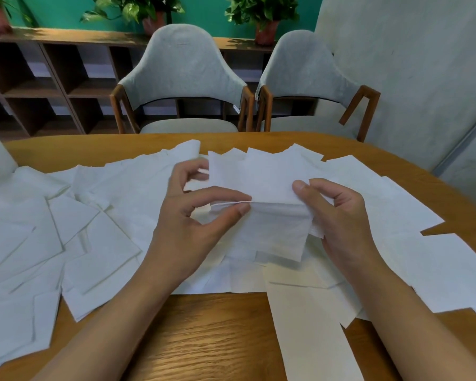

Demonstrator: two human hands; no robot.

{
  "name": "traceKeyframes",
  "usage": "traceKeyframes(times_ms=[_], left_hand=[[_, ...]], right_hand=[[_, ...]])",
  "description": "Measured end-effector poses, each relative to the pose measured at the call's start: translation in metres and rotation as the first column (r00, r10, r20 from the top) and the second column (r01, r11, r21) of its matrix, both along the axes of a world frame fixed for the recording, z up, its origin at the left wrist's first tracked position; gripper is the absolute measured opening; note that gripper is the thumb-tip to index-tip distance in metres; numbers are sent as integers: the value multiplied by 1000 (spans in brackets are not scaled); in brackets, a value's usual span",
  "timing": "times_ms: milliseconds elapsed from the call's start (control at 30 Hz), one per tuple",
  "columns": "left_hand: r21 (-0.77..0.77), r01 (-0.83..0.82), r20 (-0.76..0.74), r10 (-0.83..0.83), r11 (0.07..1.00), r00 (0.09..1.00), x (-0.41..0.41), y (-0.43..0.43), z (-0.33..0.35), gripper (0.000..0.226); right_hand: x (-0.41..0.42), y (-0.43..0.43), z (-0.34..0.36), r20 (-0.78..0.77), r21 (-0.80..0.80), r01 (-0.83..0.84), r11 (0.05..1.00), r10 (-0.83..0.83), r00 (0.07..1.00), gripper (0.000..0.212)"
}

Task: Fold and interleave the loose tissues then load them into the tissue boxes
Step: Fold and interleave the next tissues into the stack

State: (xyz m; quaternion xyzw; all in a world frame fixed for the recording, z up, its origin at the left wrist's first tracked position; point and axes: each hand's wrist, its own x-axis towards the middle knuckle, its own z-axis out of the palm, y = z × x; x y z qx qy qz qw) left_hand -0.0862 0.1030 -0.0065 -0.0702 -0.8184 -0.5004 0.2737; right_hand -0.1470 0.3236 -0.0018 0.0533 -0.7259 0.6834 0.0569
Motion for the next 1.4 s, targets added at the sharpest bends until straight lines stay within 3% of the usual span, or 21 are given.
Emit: traceKeyframes(times_ms=[167,267,333,433,533,633,667,933,1267,1400], left_hand=[[-102,-35,-108,24,994,994,3,3,6,7],[48,97,-40,-95,994,995,11,6,13,5],[160,152,28,-159,975,987,14,9,18,3],[243,126,69,-146,962,987,12,11,19,5],[303,19,93,-49,953,994,9,8,15,6],[375,-41,127,-8,926,992,7,4,11,6],[395,-53,144,-5,917,989,6,4,11,7],[379,-83,194,8,922,981,4,5,6,9],[325,-123,169,71,938,983,1,6,-5,13],[249,-136,127,107,959,986,-2,8,-6,35]], right_hand=[[2,-2,2,-106,132,66,989,-52,993,25],[0,-1,6,-185,194,84,977,-48,982,30],[1,0,8,-218,225,-3,974,53,974,48],[7,-2,5,-167,176,-276,945,305,937,67],[13,-9,1,-81,47,-417,907,420,904,53],[18,-12,2,-72,58,-390,919,393,917,21],[19,-12,1,-65,64,-386,920,390,919,19],[20,-16,5,-91,120,-386,915,397,913,48],[21,-21,6,-95,160,-333,929,350,932,40],[19,-21,7,-111,176,-291,940,313,943,45]])
